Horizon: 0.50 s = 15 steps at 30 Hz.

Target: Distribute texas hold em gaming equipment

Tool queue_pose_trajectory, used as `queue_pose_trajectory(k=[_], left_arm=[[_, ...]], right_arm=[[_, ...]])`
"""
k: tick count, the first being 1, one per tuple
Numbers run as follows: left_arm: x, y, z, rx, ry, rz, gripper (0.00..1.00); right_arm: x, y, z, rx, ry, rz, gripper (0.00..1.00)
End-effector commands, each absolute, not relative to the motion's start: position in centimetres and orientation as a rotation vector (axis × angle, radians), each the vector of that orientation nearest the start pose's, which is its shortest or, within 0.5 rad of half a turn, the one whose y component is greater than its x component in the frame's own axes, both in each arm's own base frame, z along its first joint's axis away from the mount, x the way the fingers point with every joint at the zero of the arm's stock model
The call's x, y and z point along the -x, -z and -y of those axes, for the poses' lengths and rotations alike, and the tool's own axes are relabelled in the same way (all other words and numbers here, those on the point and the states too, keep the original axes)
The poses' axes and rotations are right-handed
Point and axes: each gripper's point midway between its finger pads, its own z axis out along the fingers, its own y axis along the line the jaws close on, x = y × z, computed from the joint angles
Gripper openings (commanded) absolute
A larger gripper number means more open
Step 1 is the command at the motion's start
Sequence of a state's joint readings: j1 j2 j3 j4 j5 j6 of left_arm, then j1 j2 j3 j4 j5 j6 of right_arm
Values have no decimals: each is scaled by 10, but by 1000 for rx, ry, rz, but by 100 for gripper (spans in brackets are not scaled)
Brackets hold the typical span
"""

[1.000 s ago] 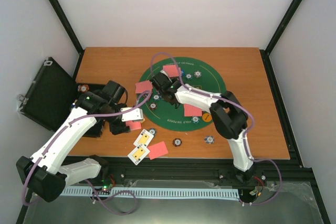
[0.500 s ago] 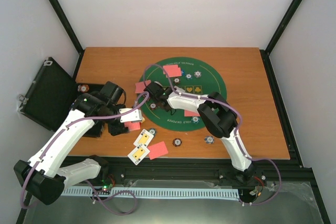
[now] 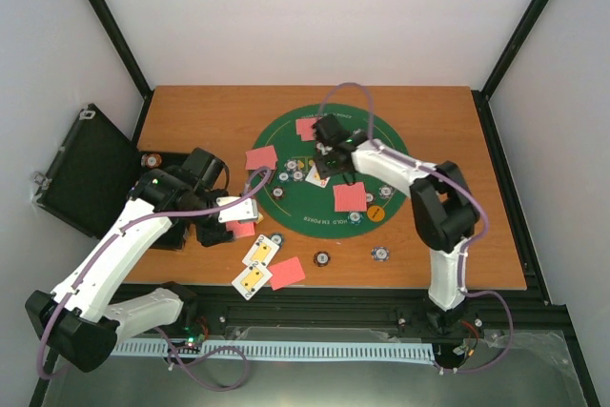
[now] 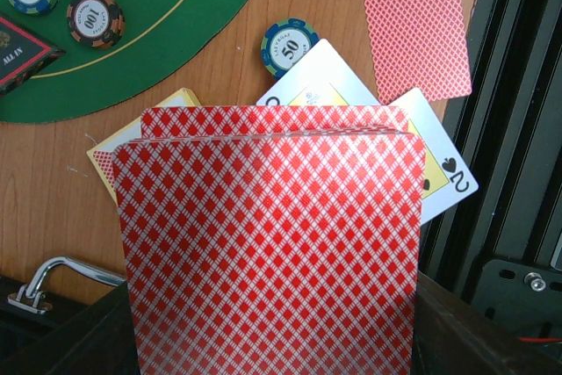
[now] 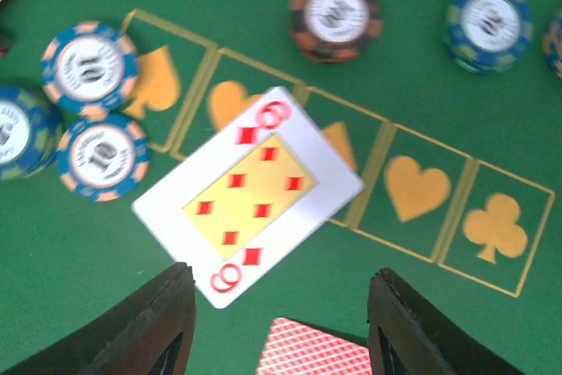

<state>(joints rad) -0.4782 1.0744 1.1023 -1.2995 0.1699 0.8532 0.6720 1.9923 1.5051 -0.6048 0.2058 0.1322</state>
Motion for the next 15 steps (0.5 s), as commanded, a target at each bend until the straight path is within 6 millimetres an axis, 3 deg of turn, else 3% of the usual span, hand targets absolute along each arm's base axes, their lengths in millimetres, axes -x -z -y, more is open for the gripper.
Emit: queue_pose_trajectory(k=[1,6,15], left_arm=[[-175,-192,128,-1764,169,-2144,17],[-175,-192,129,-1766,175,-2143,17],[-177,-191,129,-1773,170,-2139,18]], right_arm=[[-390,-66,-262,365,-394,-2703,53],[-396,-51,-256,216,-594,-2774,44],[-415,-21,-263,87,-811,-2842,41]])
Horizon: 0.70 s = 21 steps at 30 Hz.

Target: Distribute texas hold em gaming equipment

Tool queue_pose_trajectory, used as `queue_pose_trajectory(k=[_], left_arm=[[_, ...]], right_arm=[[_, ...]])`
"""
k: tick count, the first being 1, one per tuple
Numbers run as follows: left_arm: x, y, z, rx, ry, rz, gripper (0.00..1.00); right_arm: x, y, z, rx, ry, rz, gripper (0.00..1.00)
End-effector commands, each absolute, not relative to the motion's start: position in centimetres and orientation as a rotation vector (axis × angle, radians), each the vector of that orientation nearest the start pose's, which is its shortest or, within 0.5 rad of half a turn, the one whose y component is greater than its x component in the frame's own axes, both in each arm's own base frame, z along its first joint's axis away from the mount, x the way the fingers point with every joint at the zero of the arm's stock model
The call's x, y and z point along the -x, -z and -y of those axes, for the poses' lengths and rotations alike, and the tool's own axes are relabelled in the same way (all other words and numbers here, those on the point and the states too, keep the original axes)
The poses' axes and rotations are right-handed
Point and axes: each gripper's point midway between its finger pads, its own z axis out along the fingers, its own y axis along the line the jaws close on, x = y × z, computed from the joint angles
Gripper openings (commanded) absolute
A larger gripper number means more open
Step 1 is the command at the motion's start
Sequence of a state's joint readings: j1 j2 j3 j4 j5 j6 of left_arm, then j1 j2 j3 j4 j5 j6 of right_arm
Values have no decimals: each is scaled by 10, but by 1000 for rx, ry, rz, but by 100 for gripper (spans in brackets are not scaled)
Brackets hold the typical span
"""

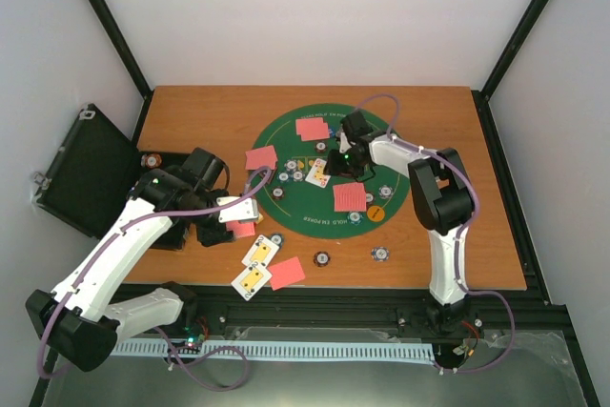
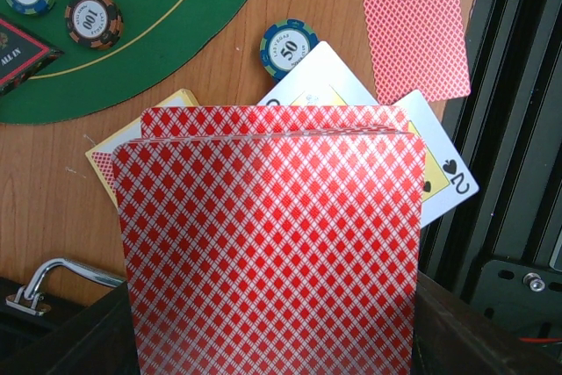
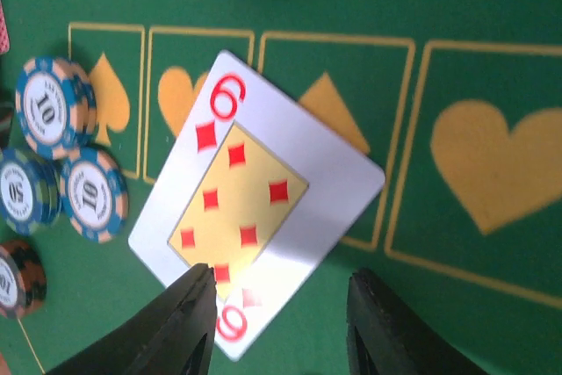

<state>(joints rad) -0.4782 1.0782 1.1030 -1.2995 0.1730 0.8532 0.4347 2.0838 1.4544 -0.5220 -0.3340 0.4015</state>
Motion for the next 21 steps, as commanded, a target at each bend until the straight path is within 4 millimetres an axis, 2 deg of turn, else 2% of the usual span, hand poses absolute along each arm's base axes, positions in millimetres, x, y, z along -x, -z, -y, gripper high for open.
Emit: queue_pose_trajectory(k=[1,10,12,16,18,21], left_arm=[[-177,-191,129,-1773,170,-2139,18],[-178,-189,130,-1780,166,-2133,18],[-179,-189,130,-1781,165,-2131,18],[-179,-189,131,-1780,171,-2136,18],[-179,-189,131,-1779,172,-2135,18],[-180,-189,131,-1777,174,-2135,18]], right_arm=[[-418,-19,-264,74,-818,-2841,41],[-444,-9,-274,37,-876,-2846,39],[-451,-15,-278,44,-899,-2828,39],[-457,-40,-281,65,-911,-2787,38],[-457,-60,-279,69,-918,-2748,38],[-444,-95,-279,66,-983,-2672,40]])
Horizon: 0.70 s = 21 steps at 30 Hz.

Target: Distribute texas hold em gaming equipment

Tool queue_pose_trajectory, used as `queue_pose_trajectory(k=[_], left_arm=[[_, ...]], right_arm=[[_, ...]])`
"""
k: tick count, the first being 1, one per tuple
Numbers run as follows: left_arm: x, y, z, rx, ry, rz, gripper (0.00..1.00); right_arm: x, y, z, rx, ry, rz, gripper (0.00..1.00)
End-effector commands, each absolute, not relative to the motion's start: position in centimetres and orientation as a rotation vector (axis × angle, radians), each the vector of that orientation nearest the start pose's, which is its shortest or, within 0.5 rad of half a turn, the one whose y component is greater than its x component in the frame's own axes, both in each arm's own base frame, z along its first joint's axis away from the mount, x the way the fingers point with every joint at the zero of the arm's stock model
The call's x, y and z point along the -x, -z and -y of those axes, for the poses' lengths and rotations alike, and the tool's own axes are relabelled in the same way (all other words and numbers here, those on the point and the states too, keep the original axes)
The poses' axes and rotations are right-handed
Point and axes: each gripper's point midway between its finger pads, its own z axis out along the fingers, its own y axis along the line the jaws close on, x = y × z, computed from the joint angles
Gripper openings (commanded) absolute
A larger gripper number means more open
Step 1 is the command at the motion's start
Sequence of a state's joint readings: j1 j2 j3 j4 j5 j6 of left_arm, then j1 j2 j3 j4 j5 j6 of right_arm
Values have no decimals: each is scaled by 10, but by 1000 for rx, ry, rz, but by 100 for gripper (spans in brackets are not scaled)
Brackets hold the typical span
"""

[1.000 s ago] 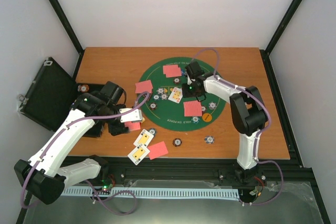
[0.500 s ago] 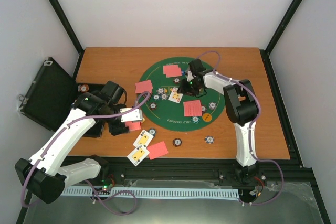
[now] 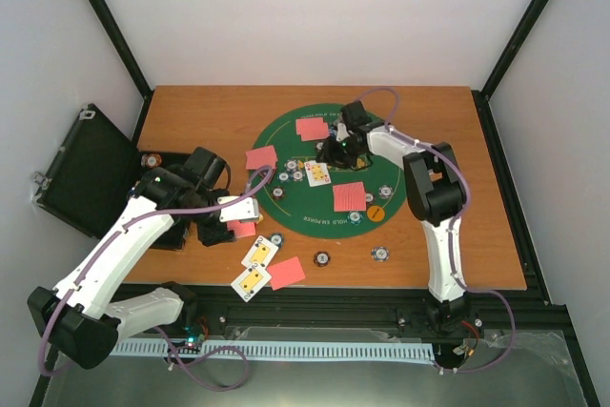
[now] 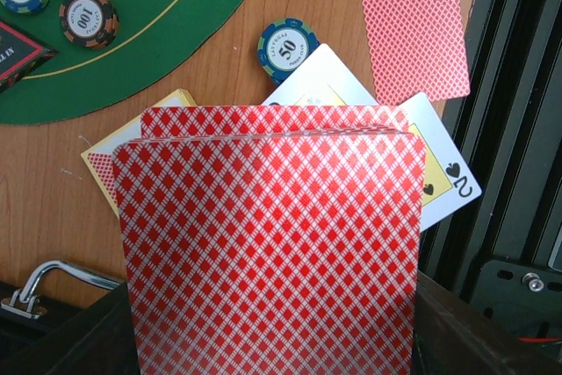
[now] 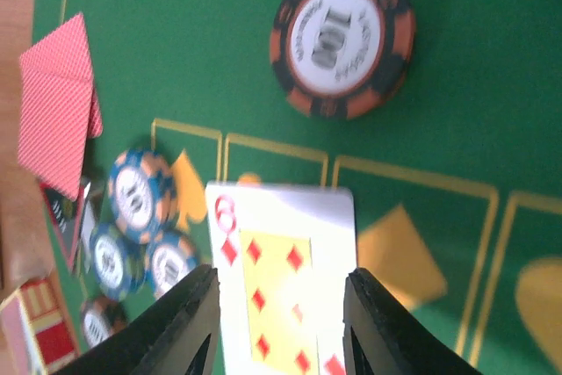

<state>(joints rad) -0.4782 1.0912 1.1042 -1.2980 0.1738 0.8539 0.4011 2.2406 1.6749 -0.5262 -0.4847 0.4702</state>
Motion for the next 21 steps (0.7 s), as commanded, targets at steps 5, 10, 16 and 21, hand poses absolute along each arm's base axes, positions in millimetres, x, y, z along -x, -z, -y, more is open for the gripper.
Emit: queue_pose_trajectory(k=[5,10,16,21], left_arm=[[-182,-189,134,-1769,187,-2134,18],[-182,-187,135,-1769,196,-2141,18],[-181,-189,136,-1761,208,-2145,18],[-181,-187,137,-1759,222,-2158,17]], right_arm=[[-376,-144,-304,136,-1167,-2568,49],[-295,-162,-345,202,-1401,-2530,62],[-232,-184,-385,268,-1638,-2422,72],[-209,-197,-407,336,-1723,-2374,77]])
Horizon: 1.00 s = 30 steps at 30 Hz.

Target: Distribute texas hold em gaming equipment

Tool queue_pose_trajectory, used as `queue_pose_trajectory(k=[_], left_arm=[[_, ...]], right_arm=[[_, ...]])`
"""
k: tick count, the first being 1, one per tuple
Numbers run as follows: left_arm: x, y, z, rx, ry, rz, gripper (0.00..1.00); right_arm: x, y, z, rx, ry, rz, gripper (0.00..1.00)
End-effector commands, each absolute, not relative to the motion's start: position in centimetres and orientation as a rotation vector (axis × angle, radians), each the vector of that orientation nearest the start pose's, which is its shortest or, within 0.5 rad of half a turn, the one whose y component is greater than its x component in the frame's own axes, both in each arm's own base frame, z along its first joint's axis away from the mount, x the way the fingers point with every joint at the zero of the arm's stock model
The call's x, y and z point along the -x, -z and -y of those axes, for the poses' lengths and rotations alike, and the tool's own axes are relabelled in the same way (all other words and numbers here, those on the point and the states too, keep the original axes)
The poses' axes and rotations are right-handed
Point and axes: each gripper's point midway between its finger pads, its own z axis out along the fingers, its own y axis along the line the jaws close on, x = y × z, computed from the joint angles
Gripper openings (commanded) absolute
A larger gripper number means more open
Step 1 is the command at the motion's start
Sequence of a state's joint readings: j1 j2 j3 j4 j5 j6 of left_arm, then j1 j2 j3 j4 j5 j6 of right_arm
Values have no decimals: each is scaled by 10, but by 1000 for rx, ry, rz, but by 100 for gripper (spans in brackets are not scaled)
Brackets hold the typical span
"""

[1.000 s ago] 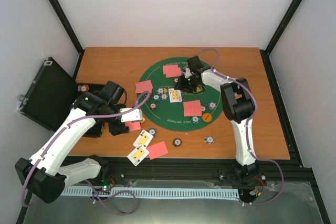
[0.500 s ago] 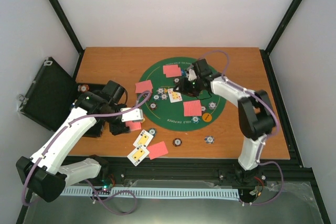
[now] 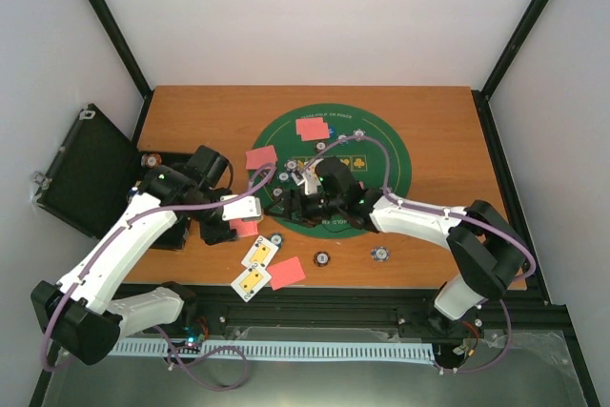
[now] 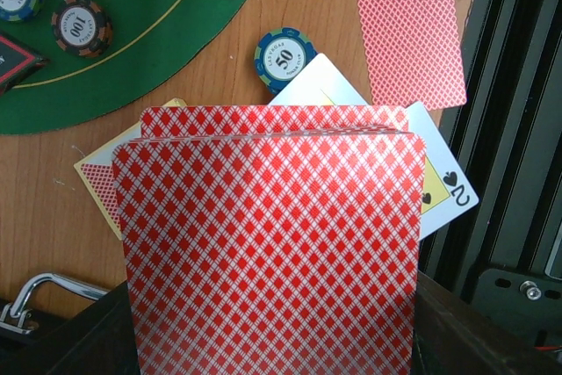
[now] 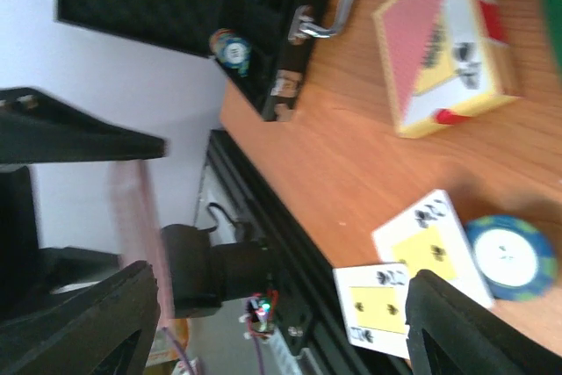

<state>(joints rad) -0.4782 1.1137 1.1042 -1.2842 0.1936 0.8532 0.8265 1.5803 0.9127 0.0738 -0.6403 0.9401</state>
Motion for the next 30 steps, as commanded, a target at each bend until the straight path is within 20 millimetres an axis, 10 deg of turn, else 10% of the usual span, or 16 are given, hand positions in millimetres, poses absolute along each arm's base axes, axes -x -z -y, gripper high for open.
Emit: queue_pose_trajectory(k=[1,30], left_arm=[[-181,-187,137,-1760,220,-2163,17],[-175,-202,142,-1755,277,-2149,17]], right_arm=[[-205,-198,-411,346,-1733,-2371,77],[-176,-180,-474,446,-1890,-2397,74]])
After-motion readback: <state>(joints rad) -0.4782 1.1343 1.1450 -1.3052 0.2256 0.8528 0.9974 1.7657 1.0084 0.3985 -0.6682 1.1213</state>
